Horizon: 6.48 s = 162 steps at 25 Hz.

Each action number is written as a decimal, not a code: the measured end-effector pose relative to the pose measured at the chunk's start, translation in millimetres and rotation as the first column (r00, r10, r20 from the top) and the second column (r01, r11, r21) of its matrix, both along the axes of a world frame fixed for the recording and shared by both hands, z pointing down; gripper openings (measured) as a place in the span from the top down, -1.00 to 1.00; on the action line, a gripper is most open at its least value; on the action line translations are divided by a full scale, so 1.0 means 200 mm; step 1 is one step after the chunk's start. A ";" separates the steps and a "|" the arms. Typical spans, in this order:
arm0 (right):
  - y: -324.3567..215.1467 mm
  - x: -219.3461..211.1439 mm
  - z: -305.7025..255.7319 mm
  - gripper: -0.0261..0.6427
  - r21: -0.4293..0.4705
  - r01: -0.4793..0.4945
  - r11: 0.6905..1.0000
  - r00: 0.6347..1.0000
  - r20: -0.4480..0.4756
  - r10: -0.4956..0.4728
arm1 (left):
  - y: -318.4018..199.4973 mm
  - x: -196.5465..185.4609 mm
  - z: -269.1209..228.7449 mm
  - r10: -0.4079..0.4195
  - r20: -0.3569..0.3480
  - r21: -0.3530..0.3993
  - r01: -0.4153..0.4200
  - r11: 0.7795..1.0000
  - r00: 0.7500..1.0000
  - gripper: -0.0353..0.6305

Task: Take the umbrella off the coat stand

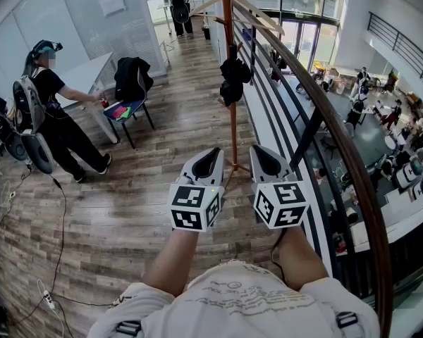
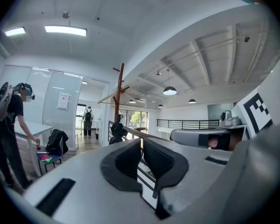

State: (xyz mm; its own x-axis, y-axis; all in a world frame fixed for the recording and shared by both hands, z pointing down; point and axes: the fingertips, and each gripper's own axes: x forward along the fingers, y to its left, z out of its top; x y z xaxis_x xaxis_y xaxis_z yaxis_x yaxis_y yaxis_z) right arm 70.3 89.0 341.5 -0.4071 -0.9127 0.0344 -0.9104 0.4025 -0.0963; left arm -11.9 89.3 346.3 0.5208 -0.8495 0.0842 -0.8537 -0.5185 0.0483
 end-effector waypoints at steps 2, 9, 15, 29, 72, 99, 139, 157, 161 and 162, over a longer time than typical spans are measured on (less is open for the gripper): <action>-0.01 0.00 0.01 0.92 0.001 0.002 1.000 1.000 -0.002 -0.002 | -0.01 0.00 0.01 -0.002 0.001 -0.003 0.002 1.000 1.000 0.84; -0.05 0.06 0.05 0.91 -0.020 -0.001 1.000 1.000 0.007 0.001 | -0.06 0.07 0.02 -0.001 0.009 -0.004 0.001 1.000 1.000 0.84; -0.10 0.16 0.05 0.91 -0.027 0.019 0.999 1.000 0.006 -0.019 | -0.10 0.20 0.01 -0.013 0.019 -0.004 0.013 1.000 1.000 0.84; -0.34 0.21 0.10 0.91 -0.038 0.079 0.996 0.997 -0.001 -0.079 | -0.31 0.25 0.10 -0.086 0.013 -0.024 0.086 0.996 0.996 0.84; -1.91 -0.03 -0.04 0.70 0.057 -0.067 0.996 0.995 -0.071 0.071 | -1.83 -0.01 0.00 0.027 -0.029 0.020 -0.027 0.999 0.999 0.84; -2.45 -0.07 -0.03 0.43 0.028 -0.021 0.999 0.984 -0.175 0.025 | -2.11 -0.06 0.05 -0.025 -0.019 0.000 0.025 1.000 1.000 0.84; -2.03 -0.30 -0.39 0.48 0.195 0.173 0.965 0.984 -0.077 -0.161 | -1.94 -0.30 0.07 -0.111 -0.023 0.011 0.111 0.994 0.994 0.84; -1.86 -0.16 -0.04 0.48 0.135 0.140 0.981 0.988 -0.077 -0.131 | -1.87 -0.26 0.10 -0.095 -0.042 0.015 0.096 0.995 0.995 0.84; -1.85 -0.08 0.02 0.48 0.114 0.097 0.989 0.993 -0.079 -0.088 | -1.87 -0.21 0.11 -0.067 -0.043 0.017 0.068 0.998 0.997 0.84; -1.85 -0.06 0.03 0.48 0.108 0.086 0.990 0.994 -0.077 -0.078 | -1.87 -0.20 0.11 -0.058 -0.041 0.017 0.059 0.998 0.997 0.84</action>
